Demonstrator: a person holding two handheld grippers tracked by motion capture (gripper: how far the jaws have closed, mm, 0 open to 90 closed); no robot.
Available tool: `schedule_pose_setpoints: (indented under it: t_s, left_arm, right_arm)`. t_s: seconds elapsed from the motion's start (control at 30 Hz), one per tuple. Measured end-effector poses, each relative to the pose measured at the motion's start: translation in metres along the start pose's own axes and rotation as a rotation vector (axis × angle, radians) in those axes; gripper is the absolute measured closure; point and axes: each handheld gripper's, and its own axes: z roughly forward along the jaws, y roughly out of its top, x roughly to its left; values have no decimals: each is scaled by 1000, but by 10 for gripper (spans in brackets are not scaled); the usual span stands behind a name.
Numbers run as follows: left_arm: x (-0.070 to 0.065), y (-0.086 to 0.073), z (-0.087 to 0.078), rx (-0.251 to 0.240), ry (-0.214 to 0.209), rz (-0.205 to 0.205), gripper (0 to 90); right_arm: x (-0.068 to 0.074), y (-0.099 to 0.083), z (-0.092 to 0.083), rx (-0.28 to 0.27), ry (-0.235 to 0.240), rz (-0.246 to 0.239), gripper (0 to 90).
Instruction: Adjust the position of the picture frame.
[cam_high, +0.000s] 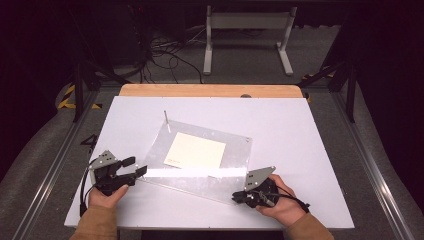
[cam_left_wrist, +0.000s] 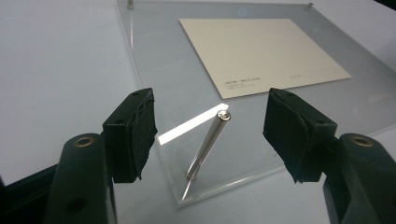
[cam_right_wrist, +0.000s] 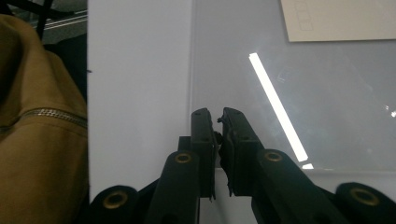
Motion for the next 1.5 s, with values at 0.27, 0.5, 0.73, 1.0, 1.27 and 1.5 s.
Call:
schedule_pose_setpoints:
  t_s: [0.27,0.5,0.73,1.0,1.27,1.5]
  left_arm:
    - [3,-3,3,33,39,21,434]
    - [-1,-3,3,69,33,61,812]
    - [1,12,12,60,70,32,817]
    - [19,50,44,49,161,-65,808]
    - [40,72,73,69,233,-81,813]
    - [43,70,80,34,257,-142,720]
  right_arm:
    - [8,0,2,-13,68,4,768]
    - [4,-2,-9,-94,36,53,686]
    - [1,-1,-29,-156,-3,61,675]
    - [-9,-15,-54,-228,-60,129,681]
    - [-12,-20,-55,-195,-116,151,682]
    - [-28,-24,-54,-181,-204,240,672]
